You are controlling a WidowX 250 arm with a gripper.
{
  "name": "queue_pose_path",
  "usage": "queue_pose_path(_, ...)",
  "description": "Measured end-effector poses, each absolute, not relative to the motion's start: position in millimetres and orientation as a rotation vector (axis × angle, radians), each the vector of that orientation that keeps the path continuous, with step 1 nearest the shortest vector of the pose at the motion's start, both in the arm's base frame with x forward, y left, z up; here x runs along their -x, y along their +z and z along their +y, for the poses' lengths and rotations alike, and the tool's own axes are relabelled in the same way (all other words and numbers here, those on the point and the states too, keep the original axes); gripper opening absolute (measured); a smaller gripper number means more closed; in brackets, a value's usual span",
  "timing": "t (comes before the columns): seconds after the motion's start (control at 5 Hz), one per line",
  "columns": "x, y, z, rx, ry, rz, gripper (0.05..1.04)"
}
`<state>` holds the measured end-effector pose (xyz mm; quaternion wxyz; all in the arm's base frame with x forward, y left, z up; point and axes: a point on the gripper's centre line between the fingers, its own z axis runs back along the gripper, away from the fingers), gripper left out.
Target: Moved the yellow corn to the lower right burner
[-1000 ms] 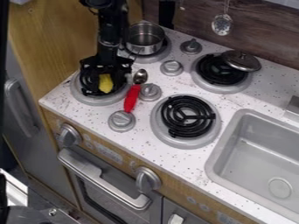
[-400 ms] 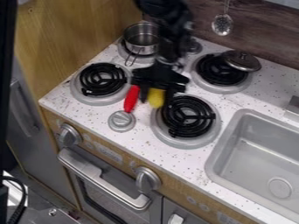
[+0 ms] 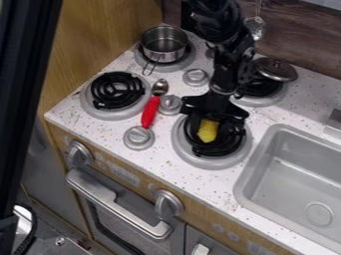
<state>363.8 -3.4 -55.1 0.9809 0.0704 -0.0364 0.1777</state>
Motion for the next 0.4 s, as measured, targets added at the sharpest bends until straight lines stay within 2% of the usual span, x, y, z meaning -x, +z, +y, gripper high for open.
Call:
queue_pose_path(0.2,-363.0,-56.6,-8.9,-0.113,0.346,-0.045,0.662)
queue_pose_path(0.4,-359.9,-57.9,-9.1,-0.086,0.359,-0.024,0.812)
